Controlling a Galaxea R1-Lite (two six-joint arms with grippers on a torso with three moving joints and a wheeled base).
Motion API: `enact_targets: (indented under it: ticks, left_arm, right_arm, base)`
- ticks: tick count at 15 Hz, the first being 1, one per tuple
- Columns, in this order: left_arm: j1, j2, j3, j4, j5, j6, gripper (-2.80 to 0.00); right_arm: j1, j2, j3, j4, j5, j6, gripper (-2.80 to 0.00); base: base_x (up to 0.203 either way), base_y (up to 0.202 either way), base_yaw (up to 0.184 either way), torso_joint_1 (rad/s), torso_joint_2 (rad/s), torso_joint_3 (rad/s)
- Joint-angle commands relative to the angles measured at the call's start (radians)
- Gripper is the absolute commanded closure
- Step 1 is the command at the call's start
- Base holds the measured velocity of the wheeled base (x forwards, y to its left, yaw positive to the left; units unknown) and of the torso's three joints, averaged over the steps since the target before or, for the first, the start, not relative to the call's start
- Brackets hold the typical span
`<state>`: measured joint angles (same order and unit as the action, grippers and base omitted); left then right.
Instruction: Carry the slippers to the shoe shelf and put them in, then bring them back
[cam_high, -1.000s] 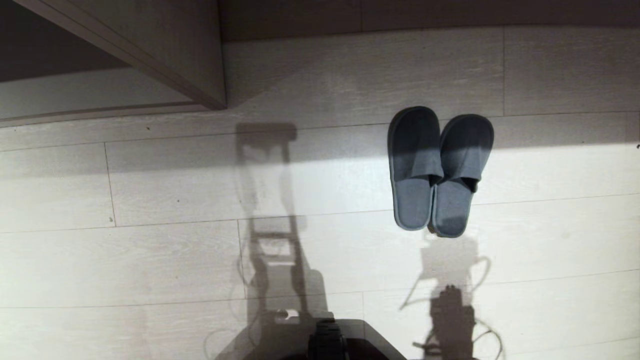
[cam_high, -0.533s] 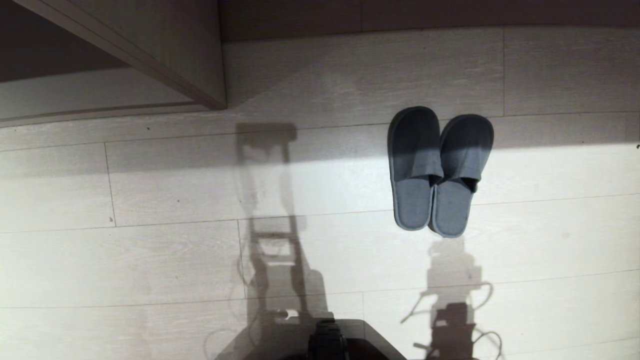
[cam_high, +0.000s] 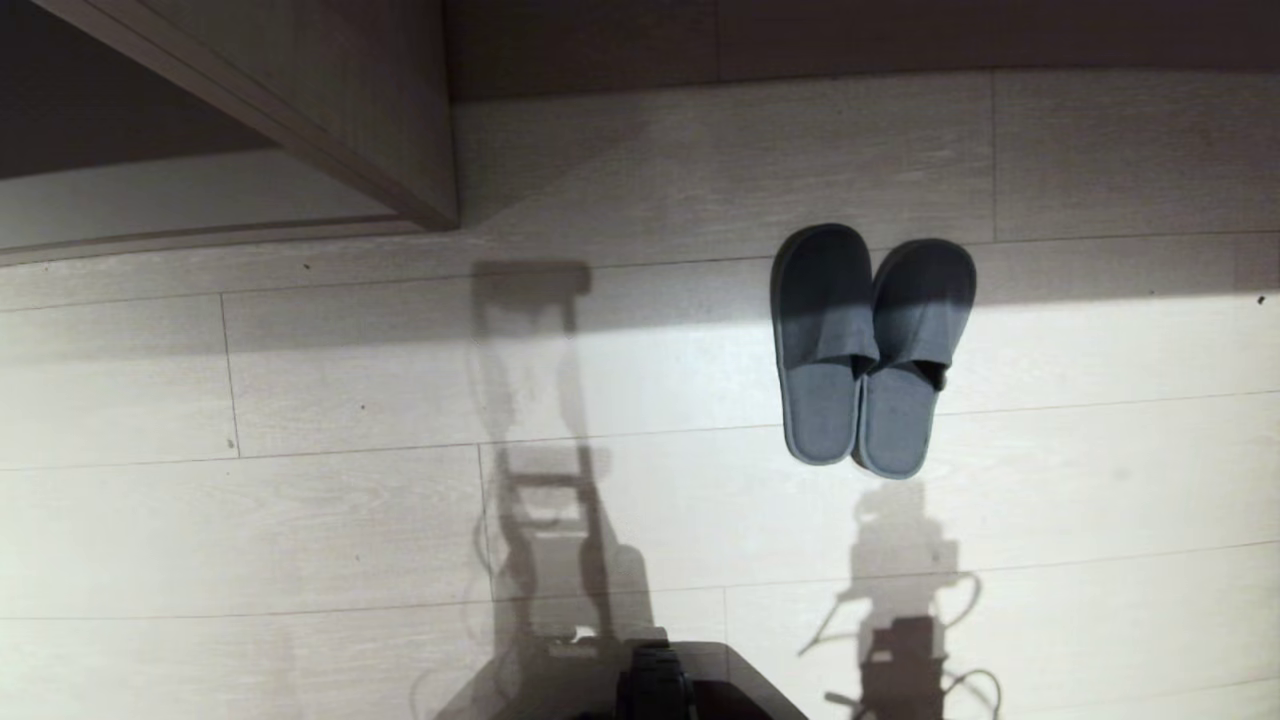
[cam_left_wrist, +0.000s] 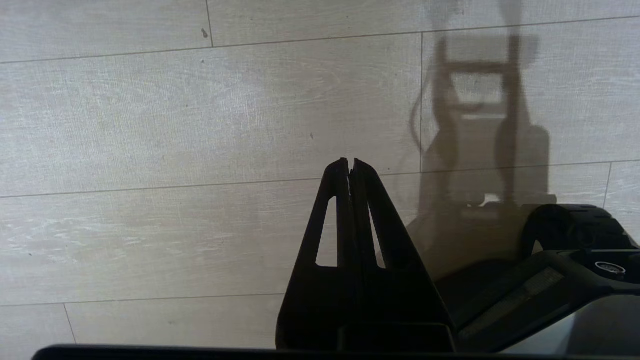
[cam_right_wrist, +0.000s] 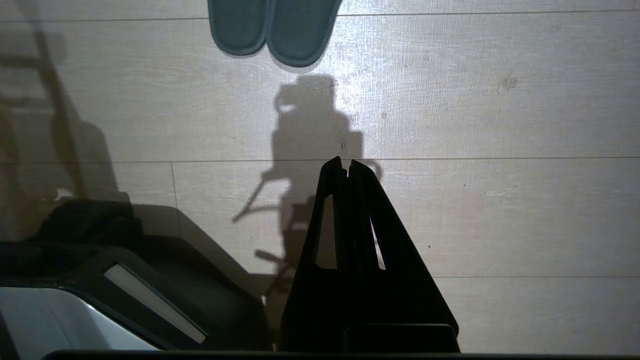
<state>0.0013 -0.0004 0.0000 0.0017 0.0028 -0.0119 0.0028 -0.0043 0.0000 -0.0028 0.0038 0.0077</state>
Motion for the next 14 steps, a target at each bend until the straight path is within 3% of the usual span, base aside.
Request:
enact_targets:
  ticks: [1,14]
  left_arm:
    - [0.0,0.0,0.0,0.0,0.0,0.0,0.0]
    - [0.0,0.0,0.0,0.0,0.0,0.0,0.0]
  right_arm:
    - [0.0,0.003,0.0,0.0,0.001,-0.001,0.0]
    - [0.0,0.003,0.0,-0.003,0.002,-0.017,0.0]
  base:
    - [0.0,0.0,0.0,-0.002,0.01,0.193]
    - [0.0,0.0,0.0,0.003,0.0,0.203]
